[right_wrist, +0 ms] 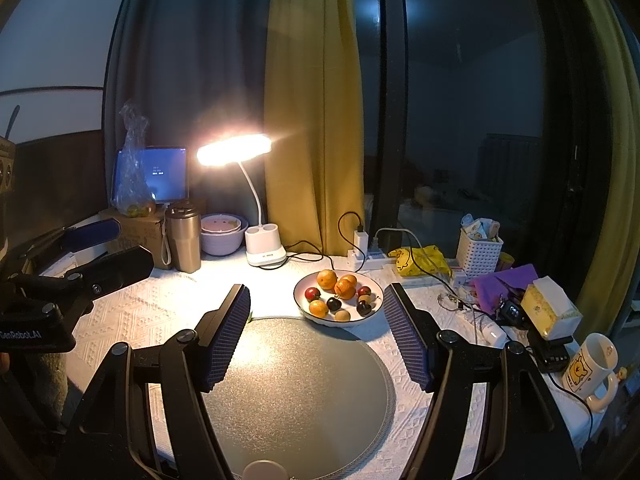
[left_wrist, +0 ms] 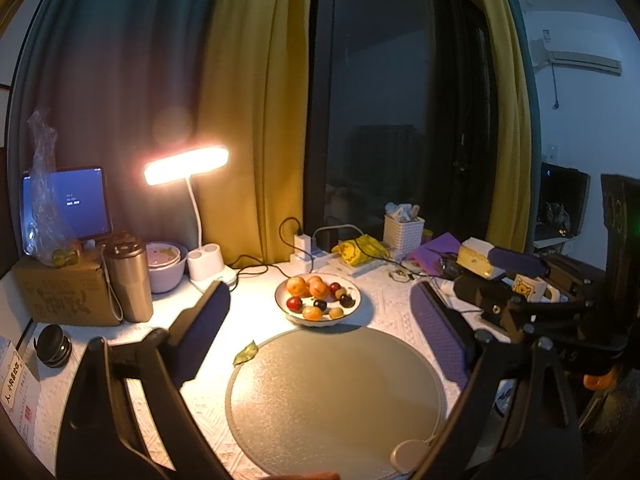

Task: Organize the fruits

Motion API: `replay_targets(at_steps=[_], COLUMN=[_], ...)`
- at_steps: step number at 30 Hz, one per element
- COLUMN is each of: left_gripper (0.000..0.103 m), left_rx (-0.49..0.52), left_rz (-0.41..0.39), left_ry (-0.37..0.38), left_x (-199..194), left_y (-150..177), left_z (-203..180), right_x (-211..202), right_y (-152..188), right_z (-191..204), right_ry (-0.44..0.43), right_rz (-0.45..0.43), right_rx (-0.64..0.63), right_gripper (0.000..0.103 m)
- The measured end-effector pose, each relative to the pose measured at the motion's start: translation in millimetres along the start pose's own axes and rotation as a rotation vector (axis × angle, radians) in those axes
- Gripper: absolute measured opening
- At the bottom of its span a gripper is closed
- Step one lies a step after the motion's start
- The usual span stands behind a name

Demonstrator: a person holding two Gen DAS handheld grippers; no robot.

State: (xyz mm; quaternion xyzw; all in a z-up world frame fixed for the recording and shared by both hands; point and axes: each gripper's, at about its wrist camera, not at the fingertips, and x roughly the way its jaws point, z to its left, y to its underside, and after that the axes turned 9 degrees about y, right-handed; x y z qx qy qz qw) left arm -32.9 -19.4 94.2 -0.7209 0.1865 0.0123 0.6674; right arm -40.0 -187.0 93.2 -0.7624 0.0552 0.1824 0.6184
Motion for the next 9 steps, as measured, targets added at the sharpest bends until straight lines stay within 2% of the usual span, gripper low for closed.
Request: replay_targets(at_steps=[9], left_gripper=[0.092], left_rx=[-0.01], left_rz=[0.009], left_ry=[0.012], left_x=[10.0], left_y=[-0.5], left_z=[1.3], right_x=[4.9], right_y=[-0.6], right_z=[-5.4], right_ry=[0.01], right_rz=[0.004], right_rx=[0.005], right_gripper=[0.072])
